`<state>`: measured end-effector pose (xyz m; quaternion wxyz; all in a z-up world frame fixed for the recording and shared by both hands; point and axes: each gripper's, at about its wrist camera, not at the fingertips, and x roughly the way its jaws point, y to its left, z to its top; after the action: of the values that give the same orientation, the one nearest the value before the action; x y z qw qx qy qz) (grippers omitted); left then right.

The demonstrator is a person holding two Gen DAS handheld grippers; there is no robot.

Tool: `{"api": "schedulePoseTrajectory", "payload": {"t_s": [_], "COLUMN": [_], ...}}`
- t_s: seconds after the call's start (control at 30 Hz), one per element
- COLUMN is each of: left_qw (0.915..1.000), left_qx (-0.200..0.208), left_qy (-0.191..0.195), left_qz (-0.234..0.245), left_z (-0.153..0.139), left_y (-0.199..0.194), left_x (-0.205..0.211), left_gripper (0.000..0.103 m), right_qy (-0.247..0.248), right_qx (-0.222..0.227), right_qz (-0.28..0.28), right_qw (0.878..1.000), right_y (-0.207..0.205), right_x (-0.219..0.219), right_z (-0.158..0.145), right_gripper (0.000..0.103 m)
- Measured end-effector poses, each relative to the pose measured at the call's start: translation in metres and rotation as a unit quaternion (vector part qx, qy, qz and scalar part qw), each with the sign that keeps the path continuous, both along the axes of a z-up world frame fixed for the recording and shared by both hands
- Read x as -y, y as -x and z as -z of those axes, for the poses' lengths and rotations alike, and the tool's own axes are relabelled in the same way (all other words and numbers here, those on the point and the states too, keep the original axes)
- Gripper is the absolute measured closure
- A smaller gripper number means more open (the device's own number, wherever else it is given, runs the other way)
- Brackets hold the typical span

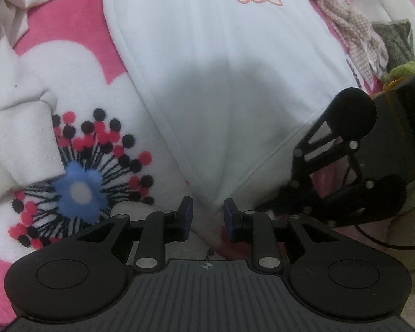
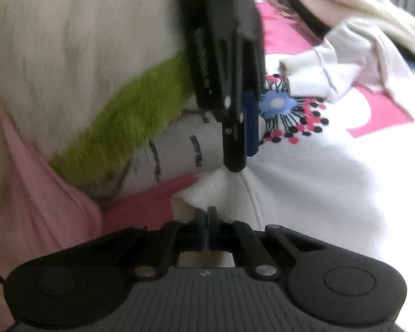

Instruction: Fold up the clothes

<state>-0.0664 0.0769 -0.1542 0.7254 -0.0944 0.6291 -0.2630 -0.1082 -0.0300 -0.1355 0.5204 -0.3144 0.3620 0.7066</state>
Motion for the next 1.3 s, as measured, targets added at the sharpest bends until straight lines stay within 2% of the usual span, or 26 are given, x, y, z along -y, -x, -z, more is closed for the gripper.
{"api": "schedulePoseTrajectory", "payload": {"t_s": [0.07,0.17,0.23,0.27,0.33,0.4,0.47,0.57,0.63,0.73,0.83,0.9,0.97,1.07,1.13,1.23,1.3], "left_qw": [1.0,1.0,0.9999,0.9999,0.9999,0.9999,0.9998,0.9997,0.9996,0.9995,0.9992,0.9982,0.9956,0.9896,0.9858,0.9811,0.9786], "left_qx": [-0.001,-0.005,-0.006,-0.004,-0.003,-0.004,-0.002,-0.003,-0.004,0.012,0.038,0.057,0.072,0.071,0.078,0.093,0.1], "left_qy": [0.003,-0.002,-0.005,-0.006,-0.007,-0.008,-0.007,-0.007,-0.012,-0.018,-0.009,-0.011,-0.032,-0.058,-0.069,-0.084,-0.095], "left_qz": [0.0,0.004,0.009,0.012,0.014,0.015,0.018,0.025,0.026,0.024,0.009,-0.016,-0.051,-0.111,-0.132,-0.148,-0.153], "left_z": [0.001,0.004,0.004,0.004,0.003,0.002,0.001,0.001,-0.002,-0.017,-0.036,-0.046,-0.049,-0.046,-0.048,-0.053,-0.056], "left_y": [0.0,-0.002,-0.002,-0.002,-0.002,-0.002,-0.001,-0.001,-0.001,-0.001,-0.004,-0.013,-0.024,-0.038,-0.046,-0.064,-0.079], "left_x": [-0.001,0.001,0.003,0.005,0.006,0.006,0.005,0.006,0.006,0.003,-0.008,-0.016,-0.025,-0.037,-0.041,-0.038,-0.036], "left_gripper": [0.08,0.08,0.08,0.08,0.08,0.08,0.08,0.08,0.08,0.08,0.079,0.079,0.079,0.079,0.079,0.079,0.079], "right_qy": [-0.001,0.011,0.024,0.024,0.01,-0.01,0.002,0.041,0.053,0.064,0.038,0.013,-0.014,-0.042,-0.053,-0.023,-0.046], "right_qx": [-0.039,-0.028,-0.047,-0.061,-0.088,-0.109,-0.093,-0.059,-0.074,-0.119,-0.083,-0.065,-0.046,-0.014,-0.023,-0.044,-0.057], "right_qz": [0.01,0.014,0.021,0.025,0.029,0.049,0.089,0.125,0.127,0.103,0.074,0.109,0.159,0.225,0.266,0.32,0.328], "right_qw": [0.999,0.999,0.998,0.998,0.996,0.993,0.992,0.99,0.988,0.985,0.993,0.992,0.986,0.973,0.962,0.946,0.942], "right_y": [0.0,0.008,0.004,0.0,-0.01,-0.025,-0.041,-0.051,-0.049,-0.054,-0.065,-0.092,-0.123,-0.153,-0.176,-0.191,-0.193], "right_x": [-0.001,-0.008,-0.01,-0.009,0.002,0.02,0.037,0.05,0.059,0.062,0.067,0.057,0.038,0.01,-0.004,-0.03,-0.028], "right_z": [-0.004,0.009,0.014,0.01,-0.007,-0.025,-0.028,-0.007,0.01,0.0,-0.027,-0.036,-0.035,-0.023,-0.013,0.026,0.025], "right_gripper": [0.102,0.101,0.097,0.09,0.083,0.082,0.08,0.08,0.08,0.081,0.081,0.081,0.081,0.08,0.08,0.083,0.083]}}
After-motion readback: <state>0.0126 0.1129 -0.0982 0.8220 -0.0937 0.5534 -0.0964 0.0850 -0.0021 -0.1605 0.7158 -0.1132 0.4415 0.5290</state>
